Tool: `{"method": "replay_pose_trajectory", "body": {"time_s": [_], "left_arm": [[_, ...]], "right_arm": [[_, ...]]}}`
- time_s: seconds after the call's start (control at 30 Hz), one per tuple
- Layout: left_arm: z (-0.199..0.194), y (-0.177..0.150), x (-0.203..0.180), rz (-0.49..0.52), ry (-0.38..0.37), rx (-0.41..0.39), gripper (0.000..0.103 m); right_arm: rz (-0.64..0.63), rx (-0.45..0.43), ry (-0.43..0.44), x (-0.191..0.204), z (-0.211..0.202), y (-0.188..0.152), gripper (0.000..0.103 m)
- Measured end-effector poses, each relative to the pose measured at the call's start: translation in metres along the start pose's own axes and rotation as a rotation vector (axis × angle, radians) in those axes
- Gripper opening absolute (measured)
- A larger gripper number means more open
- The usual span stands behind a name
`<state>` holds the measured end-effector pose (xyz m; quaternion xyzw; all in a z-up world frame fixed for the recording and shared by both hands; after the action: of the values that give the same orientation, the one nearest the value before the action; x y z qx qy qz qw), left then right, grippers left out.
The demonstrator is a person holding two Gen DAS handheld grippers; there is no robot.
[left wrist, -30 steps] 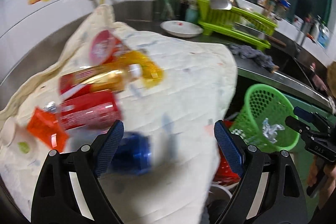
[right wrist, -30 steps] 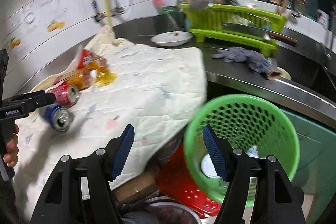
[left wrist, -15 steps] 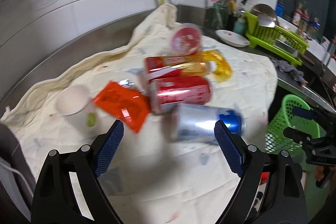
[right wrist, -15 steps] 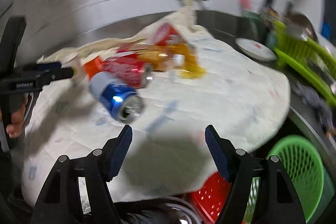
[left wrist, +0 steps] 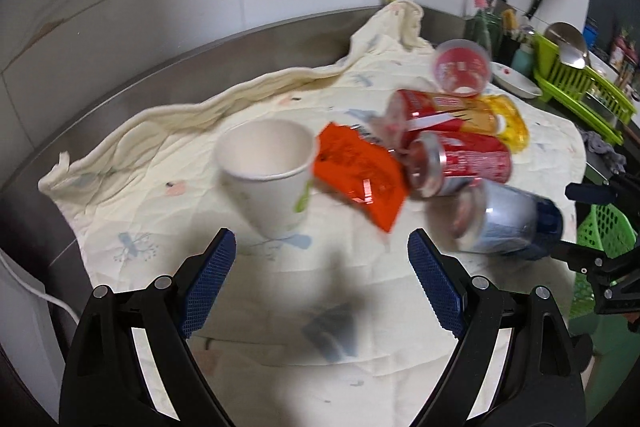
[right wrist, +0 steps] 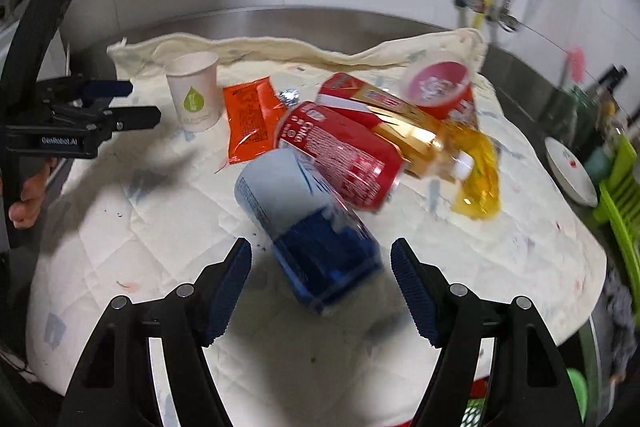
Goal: Collect trash
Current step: 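Close the right gripper on the blue-and-white can while the left gripper grasps the white paper cup, then carry the blue can with the right gripper while the left gripper carries the paper cup over the basket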
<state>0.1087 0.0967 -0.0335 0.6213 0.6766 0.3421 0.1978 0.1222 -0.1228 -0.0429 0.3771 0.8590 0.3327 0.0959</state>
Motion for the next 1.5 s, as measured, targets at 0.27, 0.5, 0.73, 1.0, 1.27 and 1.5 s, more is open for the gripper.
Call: {"method": "replay_pose_trajectory", "body": {"time_s": [0.27,0.5,0.73,1.0,1.27,1.5], "left_arm": [[0.032,0.005,0.022,-0.045,0.016,0.033,0.087],[0.057,0.017,0.015,-0.021,0.001,0.035,0.087],[0.075,0.026,0.015,-0.042,-0.007,0.038,0.087],[0.081,0.029,0.016,-0.047,-0.019,0.018,0.083],[0.086,0.028,0.015,-0.046,-0.029,0.021,0.063],[0.078,0.026,0.018,-0.057,-0.02,0.0,0.062]], "right_arm": [[-0.115,0.121,-0.01,0.006,0.042,0.02,0.07],[-0.144,0.165,-0.014,0.004,0.059,0.029,0.07],[-0.155,0.202,-0.012,0.002,0.075,0.031,0.07],[-0.142,0.197,-0.014,0.002,0.075,0.029,0.069],[-0.103,0.176,-0.015,0.0,0.067,0.026,0.067],[-0.048,0.142,-0.002,-0.002,0.057,0.022,0.062]]}}
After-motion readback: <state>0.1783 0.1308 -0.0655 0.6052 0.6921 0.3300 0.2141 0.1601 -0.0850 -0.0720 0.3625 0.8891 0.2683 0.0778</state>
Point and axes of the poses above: each gripper's, at about its wrist camera, not at the fingertips, and z roughly the way its jaws point, x to its left, y to its top, the point moved 2 cm from there along z, roughly the way its jaws point, and after that the axes turned 14 degrees about y, right-handed, at the moved point
